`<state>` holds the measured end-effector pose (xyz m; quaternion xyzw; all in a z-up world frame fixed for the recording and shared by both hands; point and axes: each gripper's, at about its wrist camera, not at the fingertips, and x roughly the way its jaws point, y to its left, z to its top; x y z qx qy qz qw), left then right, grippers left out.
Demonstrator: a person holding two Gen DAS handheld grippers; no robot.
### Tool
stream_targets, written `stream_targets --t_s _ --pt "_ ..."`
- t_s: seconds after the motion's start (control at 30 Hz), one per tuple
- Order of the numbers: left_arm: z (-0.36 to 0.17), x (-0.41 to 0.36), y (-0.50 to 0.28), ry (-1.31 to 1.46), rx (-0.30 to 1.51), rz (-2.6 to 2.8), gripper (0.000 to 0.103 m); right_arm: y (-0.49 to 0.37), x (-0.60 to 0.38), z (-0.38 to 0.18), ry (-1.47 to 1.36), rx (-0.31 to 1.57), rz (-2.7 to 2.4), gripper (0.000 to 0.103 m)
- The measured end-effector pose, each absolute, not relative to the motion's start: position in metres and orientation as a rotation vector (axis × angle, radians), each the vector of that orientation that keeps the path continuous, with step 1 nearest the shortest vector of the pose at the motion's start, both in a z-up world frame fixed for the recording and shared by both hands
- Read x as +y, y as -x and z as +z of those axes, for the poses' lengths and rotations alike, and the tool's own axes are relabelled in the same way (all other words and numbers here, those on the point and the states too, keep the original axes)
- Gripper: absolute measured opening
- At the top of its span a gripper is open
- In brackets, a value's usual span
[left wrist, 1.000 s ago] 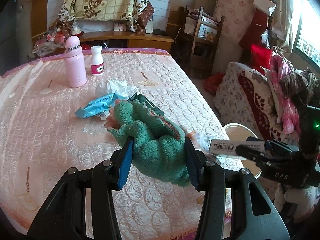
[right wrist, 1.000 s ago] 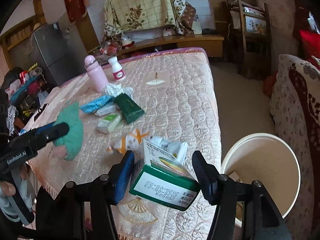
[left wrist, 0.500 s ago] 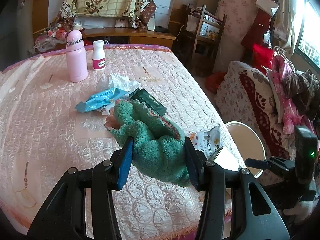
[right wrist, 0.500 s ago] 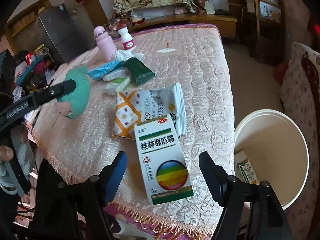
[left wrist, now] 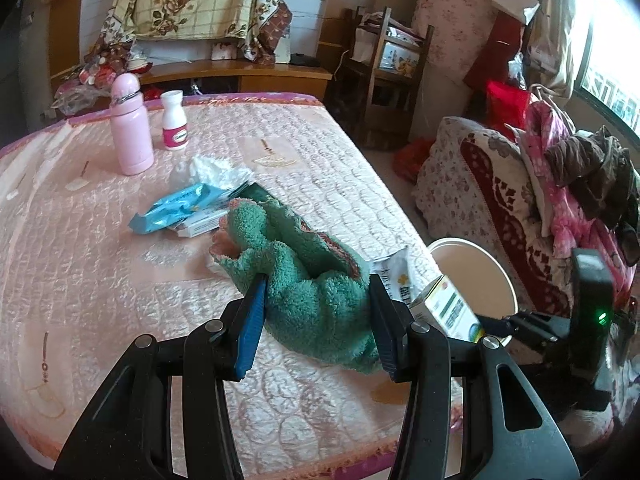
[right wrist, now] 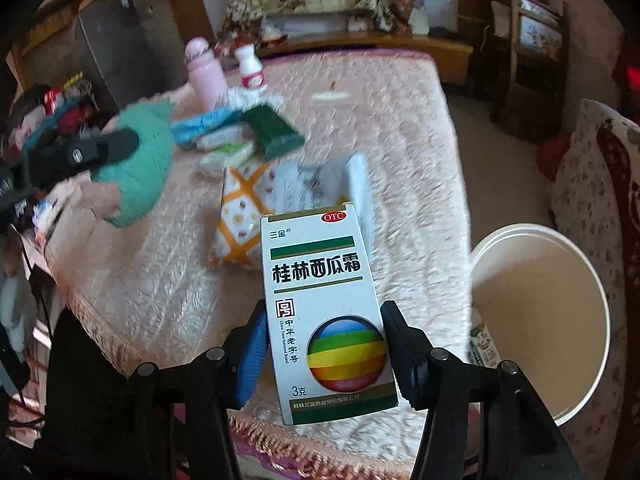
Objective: Collect trash
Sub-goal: 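Carry the green towel and medicine box over the white bucket and release both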
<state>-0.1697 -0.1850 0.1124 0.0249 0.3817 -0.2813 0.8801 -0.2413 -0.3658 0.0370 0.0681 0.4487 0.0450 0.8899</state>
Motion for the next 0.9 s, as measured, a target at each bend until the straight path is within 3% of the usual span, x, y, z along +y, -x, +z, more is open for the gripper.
stream_targets --t_s 0.43,0.9 --pt "0.126 -0.264 0.195 -0.131 0.764 -0.726 0.046 0.277 -0.437 0.068 -0.211 0.844 -0.079 0.053" --pt "0.107 -0.360 0.217 -0.235 0.796 -0.855 0.047 0.307 -0.527 0.047 -0.336 0.859 -0.274 0.053"
